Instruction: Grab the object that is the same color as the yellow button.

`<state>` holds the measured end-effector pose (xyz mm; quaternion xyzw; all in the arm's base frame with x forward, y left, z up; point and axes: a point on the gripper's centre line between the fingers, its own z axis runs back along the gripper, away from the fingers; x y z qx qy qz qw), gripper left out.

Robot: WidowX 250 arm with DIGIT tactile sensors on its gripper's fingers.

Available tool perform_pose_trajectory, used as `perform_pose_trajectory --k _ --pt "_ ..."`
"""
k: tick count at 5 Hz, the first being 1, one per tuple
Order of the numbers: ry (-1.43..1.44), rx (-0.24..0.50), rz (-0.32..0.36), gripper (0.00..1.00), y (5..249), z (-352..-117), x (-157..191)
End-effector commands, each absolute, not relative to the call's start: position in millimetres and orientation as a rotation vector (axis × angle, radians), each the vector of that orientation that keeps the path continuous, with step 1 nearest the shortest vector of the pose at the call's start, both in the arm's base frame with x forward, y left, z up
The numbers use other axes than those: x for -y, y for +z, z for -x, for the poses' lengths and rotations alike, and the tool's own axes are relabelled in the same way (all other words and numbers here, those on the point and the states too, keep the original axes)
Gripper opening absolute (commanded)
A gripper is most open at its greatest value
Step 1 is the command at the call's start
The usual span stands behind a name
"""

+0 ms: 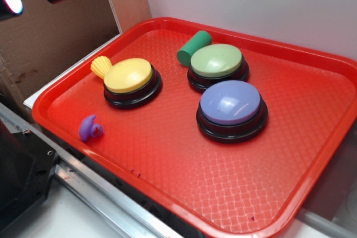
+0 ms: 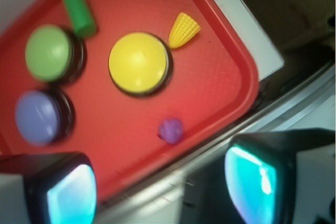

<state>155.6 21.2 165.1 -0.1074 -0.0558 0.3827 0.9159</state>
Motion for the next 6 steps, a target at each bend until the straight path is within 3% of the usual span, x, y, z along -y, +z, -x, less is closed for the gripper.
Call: perform_pose_trajectory --k 1,3,6 --pt "1.269 0.277 0.174 1.0 119.9 -188.6 -56.3" --pt "1.45 0.299 0.099 1.0 72.6 -223.0 -80.8" --pt "1.446 0.222 0.034 1.0 25.4 -239.4 -87.2"
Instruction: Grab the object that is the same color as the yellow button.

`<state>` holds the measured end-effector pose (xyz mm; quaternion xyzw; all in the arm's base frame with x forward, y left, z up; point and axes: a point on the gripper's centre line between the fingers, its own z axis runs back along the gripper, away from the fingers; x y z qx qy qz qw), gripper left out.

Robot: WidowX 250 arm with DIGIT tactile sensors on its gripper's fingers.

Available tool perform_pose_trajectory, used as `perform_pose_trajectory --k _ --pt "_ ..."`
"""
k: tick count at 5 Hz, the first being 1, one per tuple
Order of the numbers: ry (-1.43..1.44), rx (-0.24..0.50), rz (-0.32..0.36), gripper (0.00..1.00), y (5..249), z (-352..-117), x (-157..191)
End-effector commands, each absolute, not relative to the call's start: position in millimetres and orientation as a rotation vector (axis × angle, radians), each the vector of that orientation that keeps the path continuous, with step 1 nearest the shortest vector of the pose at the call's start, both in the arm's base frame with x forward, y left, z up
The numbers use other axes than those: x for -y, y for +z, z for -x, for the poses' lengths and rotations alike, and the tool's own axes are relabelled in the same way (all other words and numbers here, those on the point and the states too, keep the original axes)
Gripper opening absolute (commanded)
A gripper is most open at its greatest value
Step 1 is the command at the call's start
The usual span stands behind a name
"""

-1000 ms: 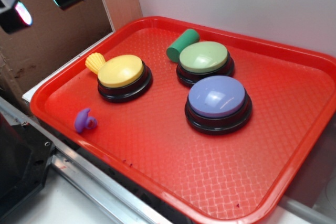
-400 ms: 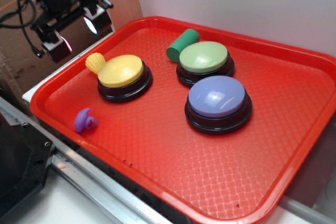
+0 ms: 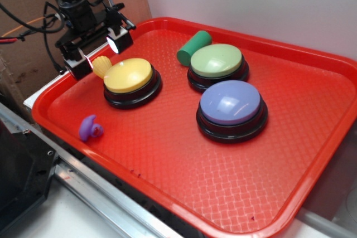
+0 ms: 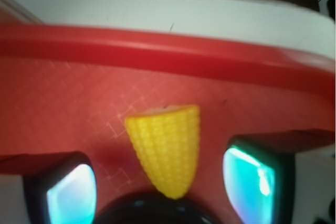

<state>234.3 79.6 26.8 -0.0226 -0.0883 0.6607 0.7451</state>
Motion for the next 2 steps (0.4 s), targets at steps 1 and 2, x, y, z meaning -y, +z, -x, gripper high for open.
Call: perform_pose_trajectory --k 1,2 --pt "1.484 0.2 0.01 1.0 14.6 -243.5 -88.1" --pt "1.477 0.206 -0.016 0.0 12.7 -246.1 -89.6"
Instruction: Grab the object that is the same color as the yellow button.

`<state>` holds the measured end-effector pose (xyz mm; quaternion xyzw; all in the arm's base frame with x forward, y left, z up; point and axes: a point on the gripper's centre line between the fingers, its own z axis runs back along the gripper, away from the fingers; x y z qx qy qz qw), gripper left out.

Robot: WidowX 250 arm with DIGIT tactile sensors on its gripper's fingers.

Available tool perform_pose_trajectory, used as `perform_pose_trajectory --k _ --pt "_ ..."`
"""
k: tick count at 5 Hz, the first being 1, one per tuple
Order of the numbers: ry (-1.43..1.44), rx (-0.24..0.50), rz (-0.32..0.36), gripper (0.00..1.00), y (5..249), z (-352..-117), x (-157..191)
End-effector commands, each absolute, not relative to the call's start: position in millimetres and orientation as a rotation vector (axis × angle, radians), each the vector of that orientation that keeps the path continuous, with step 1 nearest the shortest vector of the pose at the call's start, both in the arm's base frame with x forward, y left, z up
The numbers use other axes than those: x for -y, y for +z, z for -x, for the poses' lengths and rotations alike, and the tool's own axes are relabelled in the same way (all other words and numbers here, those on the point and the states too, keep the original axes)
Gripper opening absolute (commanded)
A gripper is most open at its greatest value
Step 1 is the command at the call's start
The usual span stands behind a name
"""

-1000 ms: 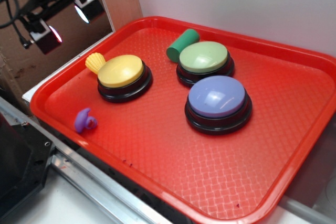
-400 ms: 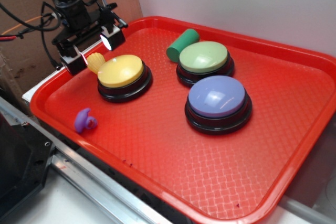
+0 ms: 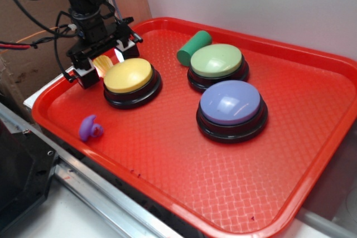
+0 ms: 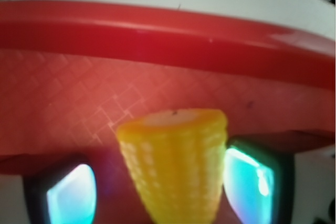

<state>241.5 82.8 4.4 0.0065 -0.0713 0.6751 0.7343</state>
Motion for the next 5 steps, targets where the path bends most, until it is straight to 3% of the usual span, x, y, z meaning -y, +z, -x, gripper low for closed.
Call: perform_pose_trajectory --k 1,3,4,5 --pt "1.417 0.208 -0.005 0.0 19.7 -248.9 -87.6" --pt "0.949 0.143 0.042 0.0 80.7 -243.5 -52.2" --pt "0.718 0.076 0.144 0.0 106.0 -232.4 -22.5" --pt "0.518 0.091 0.149 0.0 123.1 -217.4 7.3"
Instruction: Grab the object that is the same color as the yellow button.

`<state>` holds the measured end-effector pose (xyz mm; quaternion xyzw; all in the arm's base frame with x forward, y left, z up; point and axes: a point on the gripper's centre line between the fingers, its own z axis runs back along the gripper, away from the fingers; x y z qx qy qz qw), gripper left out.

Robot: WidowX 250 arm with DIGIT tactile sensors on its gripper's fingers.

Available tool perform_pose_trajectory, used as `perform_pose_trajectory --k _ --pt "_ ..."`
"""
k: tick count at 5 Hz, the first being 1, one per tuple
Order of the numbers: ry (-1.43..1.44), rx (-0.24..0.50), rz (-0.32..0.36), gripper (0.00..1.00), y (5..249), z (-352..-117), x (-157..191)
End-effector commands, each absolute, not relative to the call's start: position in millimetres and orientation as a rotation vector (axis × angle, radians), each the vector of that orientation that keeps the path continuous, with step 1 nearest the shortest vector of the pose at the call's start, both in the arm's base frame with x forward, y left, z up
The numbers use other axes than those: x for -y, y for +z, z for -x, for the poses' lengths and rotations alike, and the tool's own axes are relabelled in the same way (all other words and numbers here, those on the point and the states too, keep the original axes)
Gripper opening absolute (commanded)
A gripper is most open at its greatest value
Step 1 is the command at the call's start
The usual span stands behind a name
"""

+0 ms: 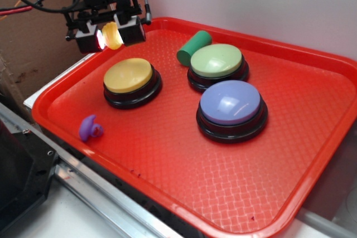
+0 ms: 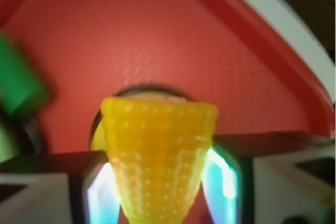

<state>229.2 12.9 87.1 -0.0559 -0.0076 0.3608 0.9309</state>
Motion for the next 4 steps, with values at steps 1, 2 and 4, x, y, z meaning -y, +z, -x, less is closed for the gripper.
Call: perform_pose_trajectory --k 1,2,4 --pt "0.268 0.08 0.168 0.0 139.3 -198.2 30.8" --pt "0.162 0.114 0.158 0.0 146.7 -183.2 47.4" --pt "0.115 0.056 0.112 0.0 137.0 -175.6 60.9"
